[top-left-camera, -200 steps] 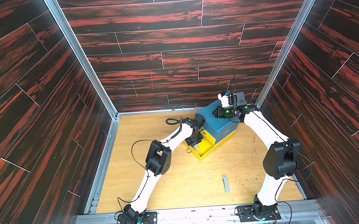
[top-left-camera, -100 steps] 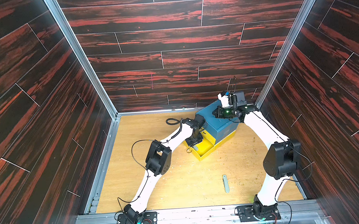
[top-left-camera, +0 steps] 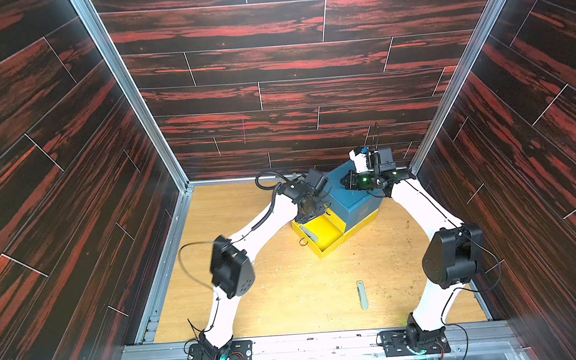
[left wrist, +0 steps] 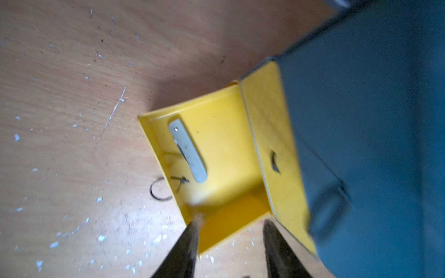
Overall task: Place the fruit knives into the drawer by color
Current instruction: Place the fruit knife in the drawer, then pick up the fruit knife from the center of the board.
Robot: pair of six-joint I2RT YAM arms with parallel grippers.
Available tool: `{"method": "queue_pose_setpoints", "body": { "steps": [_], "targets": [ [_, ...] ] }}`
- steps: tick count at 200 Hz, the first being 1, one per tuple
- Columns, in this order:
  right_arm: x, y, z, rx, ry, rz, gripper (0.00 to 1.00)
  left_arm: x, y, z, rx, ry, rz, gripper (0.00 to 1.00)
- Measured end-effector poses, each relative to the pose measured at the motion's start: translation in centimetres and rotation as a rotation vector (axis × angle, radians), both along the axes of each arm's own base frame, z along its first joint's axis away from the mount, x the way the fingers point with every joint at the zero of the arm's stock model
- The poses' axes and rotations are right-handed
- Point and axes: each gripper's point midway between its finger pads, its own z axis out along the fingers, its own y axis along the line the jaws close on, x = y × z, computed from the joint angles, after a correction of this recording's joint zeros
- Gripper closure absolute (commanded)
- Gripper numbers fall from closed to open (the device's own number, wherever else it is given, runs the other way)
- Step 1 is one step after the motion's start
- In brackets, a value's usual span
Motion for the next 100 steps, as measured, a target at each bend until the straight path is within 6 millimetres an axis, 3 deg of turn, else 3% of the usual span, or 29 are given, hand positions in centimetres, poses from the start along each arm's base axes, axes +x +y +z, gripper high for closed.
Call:
{"method": "queue_pose_setpoints", "body": {
  "steps": [23, 63, 100],
  "targets": [
    [0.1, 0.0, 0.0, -0.003, -0.001, -0.003, 1.0, -3.2, -1.0, 0.2, 0.019, 0.01, -0.058, 0.52],
    [0.2, -0.1, 0.0, -0.007, -0.003, -0.007, 1.0, -9.2, -2.4, -4.3, 0.125, 0.138, -0.172, 0.52],
    [0.2, -0.1, 0.0, -0.01, -0.003, -0.009, 1.0, -13.5, -4.5, -6.3, 0.152, 0.213, -0.274, 0.51]
  ]
}}
